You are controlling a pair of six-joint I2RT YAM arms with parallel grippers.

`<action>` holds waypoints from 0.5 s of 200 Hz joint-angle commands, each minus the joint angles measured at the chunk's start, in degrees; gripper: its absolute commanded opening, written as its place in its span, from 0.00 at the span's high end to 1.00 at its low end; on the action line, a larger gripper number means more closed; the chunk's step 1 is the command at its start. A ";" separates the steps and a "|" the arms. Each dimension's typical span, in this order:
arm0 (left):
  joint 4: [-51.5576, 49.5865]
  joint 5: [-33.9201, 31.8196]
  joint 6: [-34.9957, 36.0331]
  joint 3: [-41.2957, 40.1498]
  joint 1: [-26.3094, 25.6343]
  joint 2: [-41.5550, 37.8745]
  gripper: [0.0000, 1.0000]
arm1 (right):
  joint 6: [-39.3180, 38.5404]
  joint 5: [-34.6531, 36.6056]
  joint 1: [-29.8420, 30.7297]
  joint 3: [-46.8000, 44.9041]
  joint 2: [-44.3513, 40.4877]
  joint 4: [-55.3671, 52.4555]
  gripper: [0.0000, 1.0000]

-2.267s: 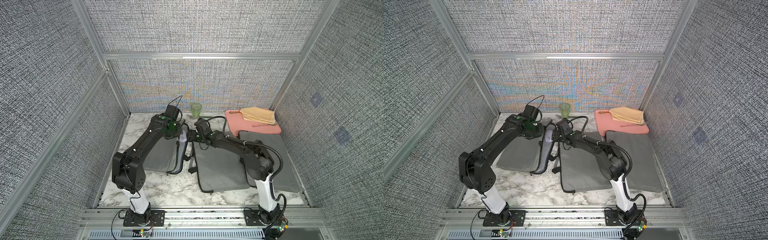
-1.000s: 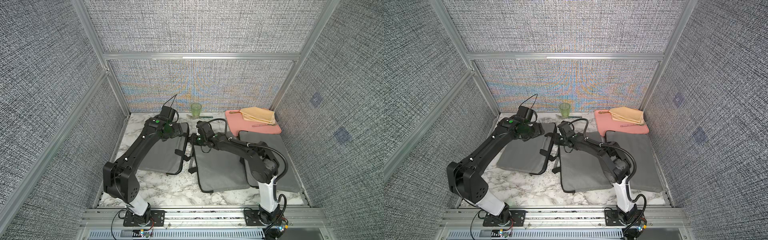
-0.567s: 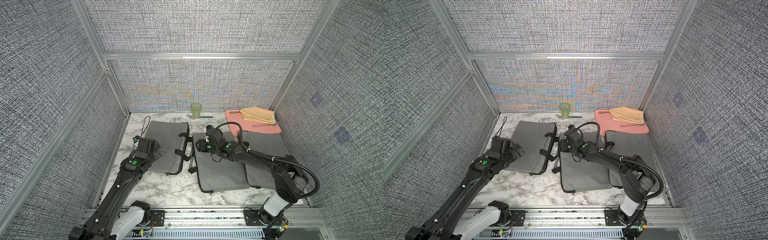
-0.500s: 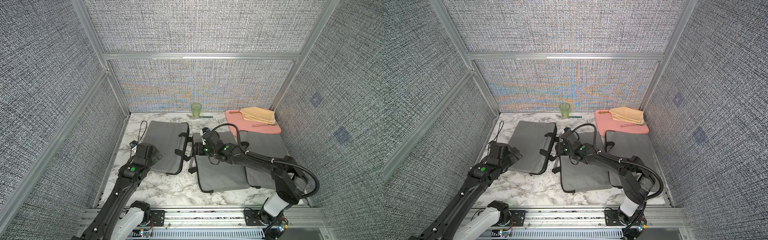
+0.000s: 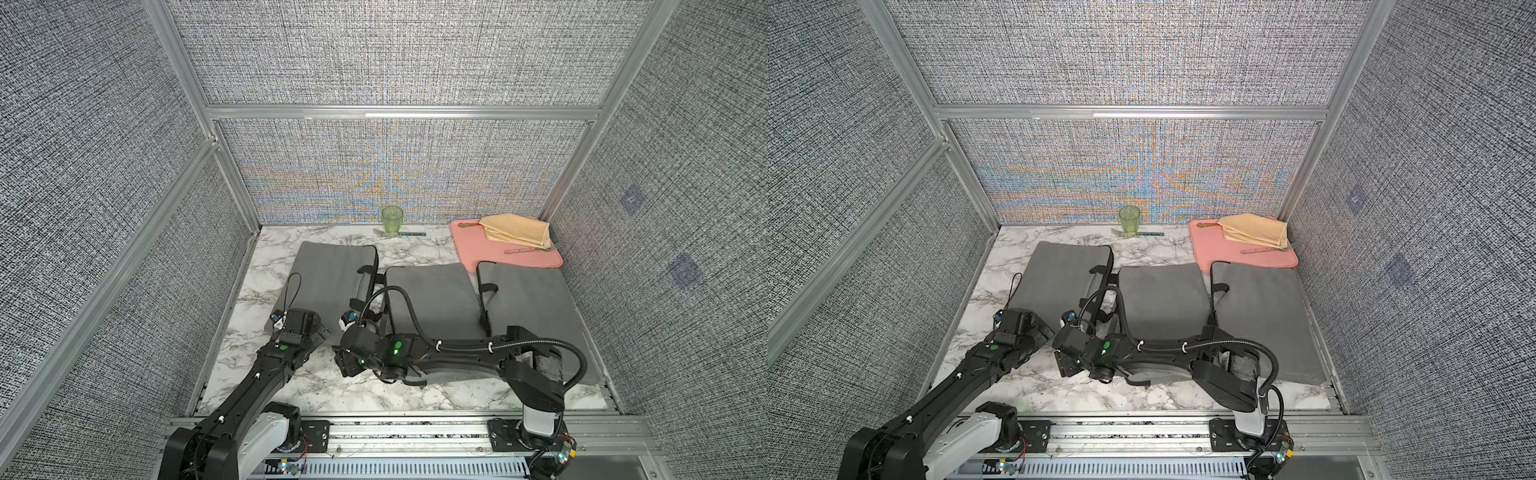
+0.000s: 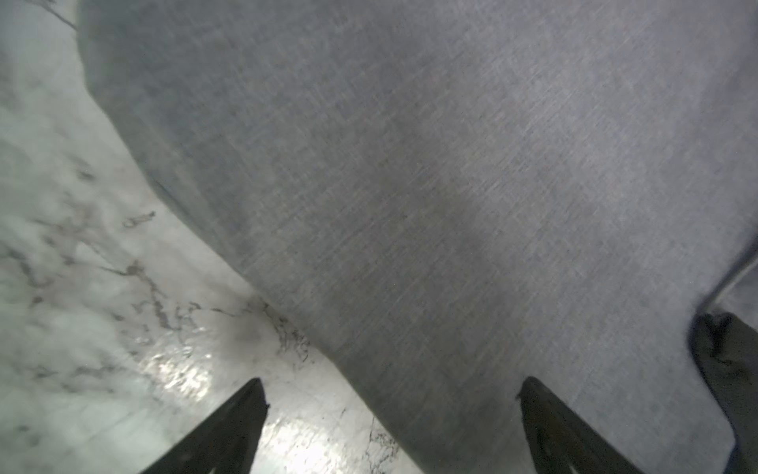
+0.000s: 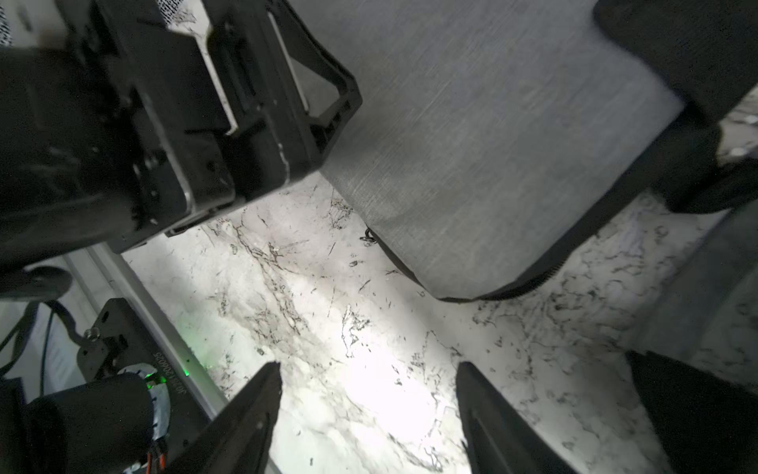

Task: Put the mouse into the laptop bag
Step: Zip the zipper on the zippered laptop bag.

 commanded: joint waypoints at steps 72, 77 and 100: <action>14.63 1.11 -1.17 -2.12 0.01 8.43 0.43 | 5.44 10.73 1.65 7.59 13.52 2.11 0.29; 14.57 1.57 -1.52 -1.57 -0.04 9.71 0.49 | 5.44 11.20 1.71 8.13 14.23 2.11 0.29; 10.94 4.80 -2.10 2.07 0.04 12.93 0.69 | 6.29 14.99 1.65 11.01 17.20 1.09 0.29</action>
